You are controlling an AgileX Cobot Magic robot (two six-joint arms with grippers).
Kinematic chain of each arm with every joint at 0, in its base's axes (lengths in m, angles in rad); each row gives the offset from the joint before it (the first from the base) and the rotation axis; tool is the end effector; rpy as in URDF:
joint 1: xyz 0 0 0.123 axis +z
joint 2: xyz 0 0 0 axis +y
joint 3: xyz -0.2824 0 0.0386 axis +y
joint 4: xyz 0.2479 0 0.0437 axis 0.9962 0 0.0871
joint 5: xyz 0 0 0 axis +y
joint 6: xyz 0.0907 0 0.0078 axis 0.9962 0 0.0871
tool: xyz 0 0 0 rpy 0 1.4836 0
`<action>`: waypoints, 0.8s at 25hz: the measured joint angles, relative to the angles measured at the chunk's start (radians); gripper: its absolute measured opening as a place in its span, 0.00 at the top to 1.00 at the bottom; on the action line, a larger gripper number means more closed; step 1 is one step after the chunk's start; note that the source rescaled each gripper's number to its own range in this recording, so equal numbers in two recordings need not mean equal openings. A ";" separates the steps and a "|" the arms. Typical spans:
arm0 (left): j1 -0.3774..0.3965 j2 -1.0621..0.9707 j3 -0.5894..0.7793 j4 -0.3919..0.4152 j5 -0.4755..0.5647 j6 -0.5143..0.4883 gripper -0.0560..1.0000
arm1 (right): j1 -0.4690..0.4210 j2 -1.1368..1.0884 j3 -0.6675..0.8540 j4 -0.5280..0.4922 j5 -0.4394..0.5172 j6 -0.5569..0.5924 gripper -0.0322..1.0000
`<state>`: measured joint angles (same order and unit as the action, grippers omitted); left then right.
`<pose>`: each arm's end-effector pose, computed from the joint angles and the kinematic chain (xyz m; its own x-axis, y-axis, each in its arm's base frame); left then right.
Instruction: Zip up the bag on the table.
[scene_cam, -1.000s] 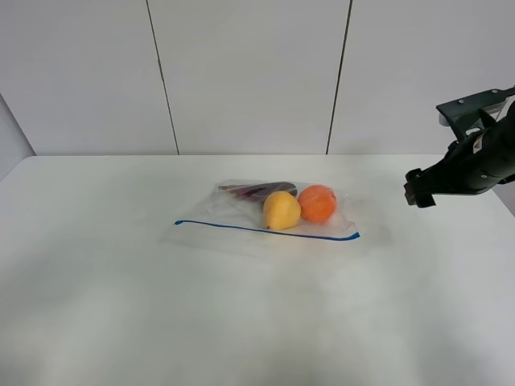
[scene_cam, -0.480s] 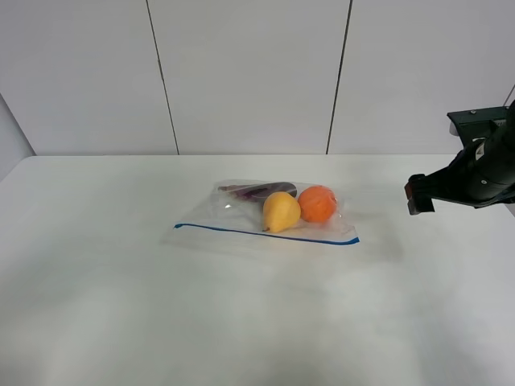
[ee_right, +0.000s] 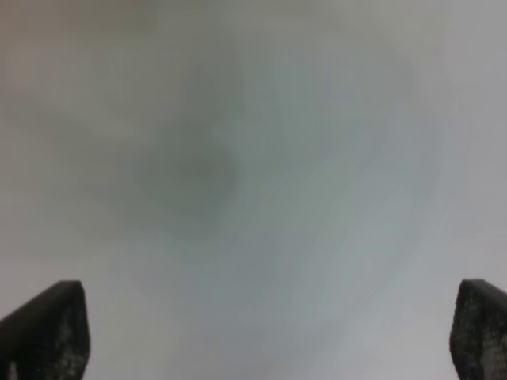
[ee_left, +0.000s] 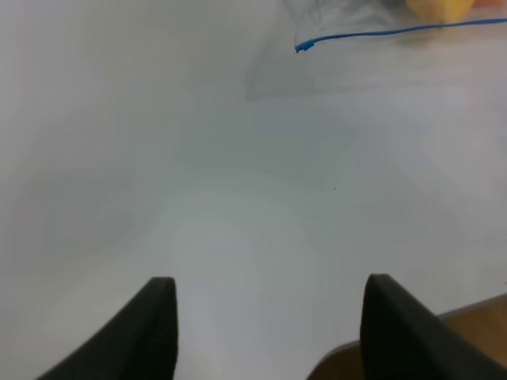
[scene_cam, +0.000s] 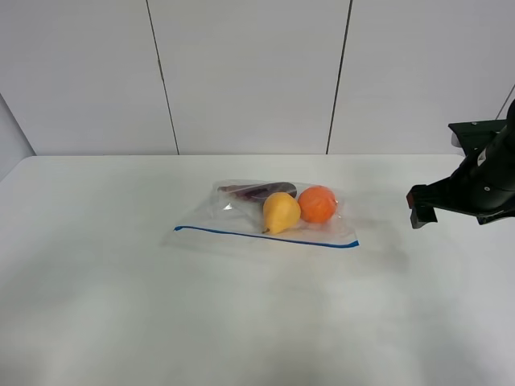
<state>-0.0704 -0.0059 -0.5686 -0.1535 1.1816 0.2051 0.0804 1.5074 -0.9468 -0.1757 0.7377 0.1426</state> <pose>-0.0208 -0.0115 0.2868 -0.4586 0.1772 -0.8708 0.2621 0.9633 0.0579 0.2861 0.0123 0.2281 -0.9306 -0.0631 -0.3605 -0.0265 0.9941 -0.1054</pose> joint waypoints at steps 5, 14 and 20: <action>0.000 0.000 0.000 0.000 0.000 0.000 0.19 | 0.000 -0.094 0.001 0.050 0.052 -0.045 0.00; 0.000 0.000 0.000 0.000 0.000 0.000 0.19 | 0.000 -0.422 0.001 0.190 0.100 -0.131 0.00; 0.000 0.000 0.000 0.000 0.000 0.000 0.19 | 0.000 -0.632 0.001 0.197 0.156 -0.143 0.00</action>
<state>-0.0704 -0.0059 -0.5686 -0.1535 1.1816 0.2051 0.0804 0.8750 -0.9460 0.0214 0.8934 0.0000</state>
